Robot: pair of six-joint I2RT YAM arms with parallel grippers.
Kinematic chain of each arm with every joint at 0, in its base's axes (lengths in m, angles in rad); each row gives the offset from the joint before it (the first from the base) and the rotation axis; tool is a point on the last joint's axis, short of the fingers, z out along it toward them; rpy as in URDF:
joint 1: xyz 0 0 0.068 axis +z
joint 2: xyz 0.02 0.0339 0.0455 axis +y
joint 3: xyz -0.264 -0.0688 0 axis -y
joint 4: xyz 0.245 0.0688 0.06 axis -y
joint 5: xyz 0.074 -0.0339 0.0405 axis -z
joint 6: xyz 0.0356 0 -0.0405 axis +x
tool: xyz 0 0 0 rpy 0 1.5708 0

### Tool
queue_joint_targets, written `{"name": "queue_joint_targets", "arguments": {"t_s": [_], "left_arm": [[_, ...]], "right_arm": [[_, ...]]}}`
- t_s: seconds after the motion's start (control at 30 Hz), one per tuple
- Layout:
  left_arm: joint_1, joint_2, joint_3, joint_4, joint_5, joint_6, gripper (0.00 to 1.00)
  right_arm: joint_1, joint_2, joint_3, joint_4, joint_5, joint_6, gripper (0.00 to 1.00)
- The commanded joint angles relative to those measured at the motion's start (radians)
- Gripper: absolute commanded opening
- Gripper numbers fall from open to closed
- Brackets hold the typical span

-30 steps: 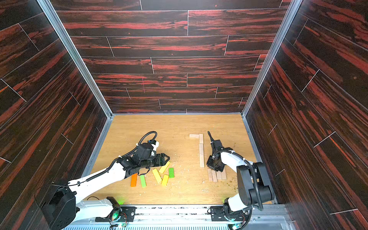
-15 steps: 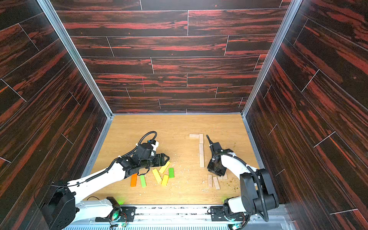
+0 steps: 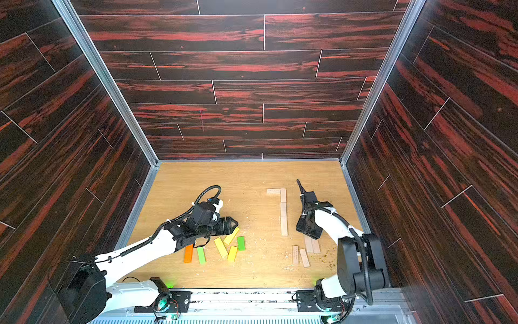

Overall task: Assemble a giraffe with building blocks
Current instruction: Pick up the building block from the center of the board.

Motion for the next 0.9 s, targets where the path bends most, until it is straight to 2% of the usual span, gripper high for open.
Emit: {"name": "queue_joint_targets", "arguments": {"t_s": [0.0,0.27,0.63,0.87], "left_arm": [[-0.001,-0.014,0.013,-0.004,-0.003,0.008,0.82],[-0.002,-0.003,0.016,0.000,0.000,0.007,0.82],[-0.002,-0.010,0.005,-0.001,-0.007,0.004,0.83],[-0.002,-0.009,0.004,0.004,-0.007,0.004,0.83]], "right_arm": [[-0.004,0.037,-0.012,0.016,-0.023,-0.032,0.52],[-0.005,0.069,-0.053,0.041,-0.055,-0.056,0.57],[-0.005,0.084,-0.065,0.040,-0.013,-0.081,0.65],[0.010,0.092,-0.084,0.048,-0.052,-0.079,0.61]]}}
